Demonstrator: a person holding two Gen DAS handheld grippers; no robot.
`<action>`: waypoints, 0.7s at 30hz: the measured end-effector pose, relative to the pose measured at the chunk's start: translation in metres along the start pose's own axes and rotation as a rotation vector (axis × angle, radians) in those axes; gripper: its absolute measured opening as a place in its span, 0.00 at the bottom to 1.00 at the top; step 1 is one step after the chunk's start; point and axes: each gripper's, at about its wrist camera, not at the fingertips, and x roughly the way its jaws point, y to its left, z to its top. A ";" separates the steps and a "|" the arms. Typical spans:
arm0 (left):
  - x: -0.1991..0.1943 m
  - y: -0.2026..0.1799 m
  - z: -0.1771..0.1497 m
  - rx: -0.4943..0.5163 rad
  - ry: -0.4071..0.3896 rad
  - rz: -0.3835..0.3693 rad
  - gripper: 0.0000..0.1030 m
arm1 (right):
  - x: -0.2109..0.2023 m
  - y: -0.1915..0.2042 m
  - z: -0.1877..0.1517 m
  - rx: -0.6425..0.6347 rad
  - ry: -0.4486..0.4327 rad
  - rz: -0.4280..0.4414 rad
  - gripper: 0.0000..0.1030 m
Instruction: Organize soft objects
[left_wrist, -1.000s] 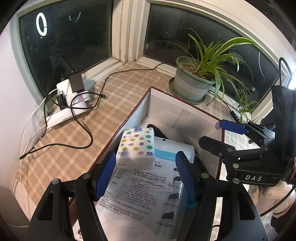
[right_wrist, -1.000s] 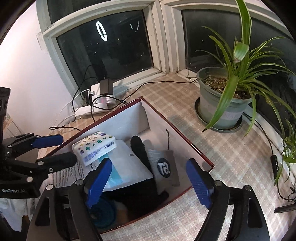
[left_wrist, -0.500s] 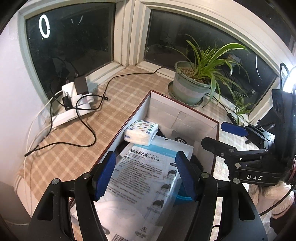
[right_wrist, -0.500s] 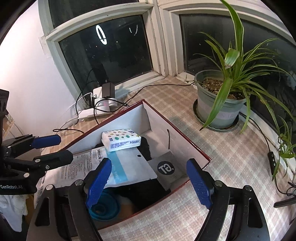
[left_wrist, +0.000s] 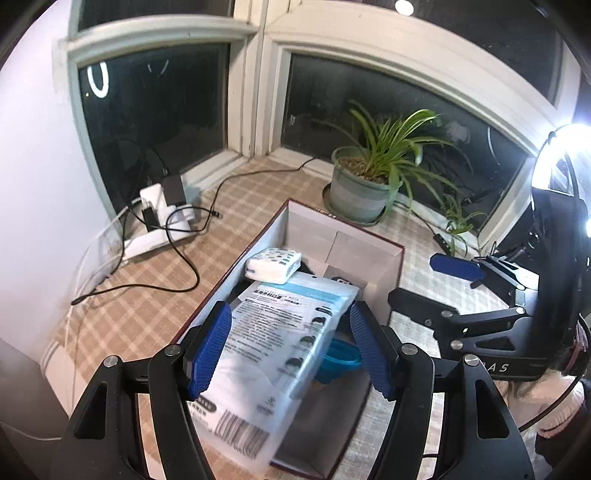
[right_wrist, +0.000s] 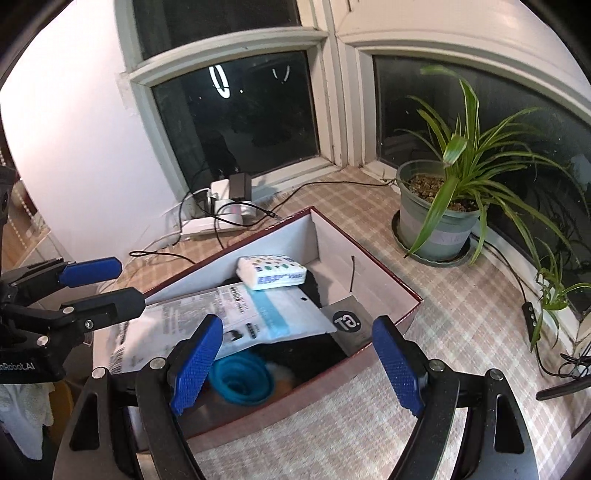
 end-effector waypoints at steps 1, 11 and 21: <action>-0.006 -0.003 -0.002 0.002 -0.012 0.001 0.65 | -0.004 0.002 -0.002 -0.003 -0.005 0.001 0.77; -0.058 -0.035 -0.022 0.055 -0.117 -0.012 0.65 | -0.055 0.016 -0.028 -0.001 -0.052 0.014 0.77; -0.093 -0.064 -0.043 0.062 -0.191 -0.042 0.65 | -0.124 0.013 -0.057 0.015 -0.135 -0.028 0.78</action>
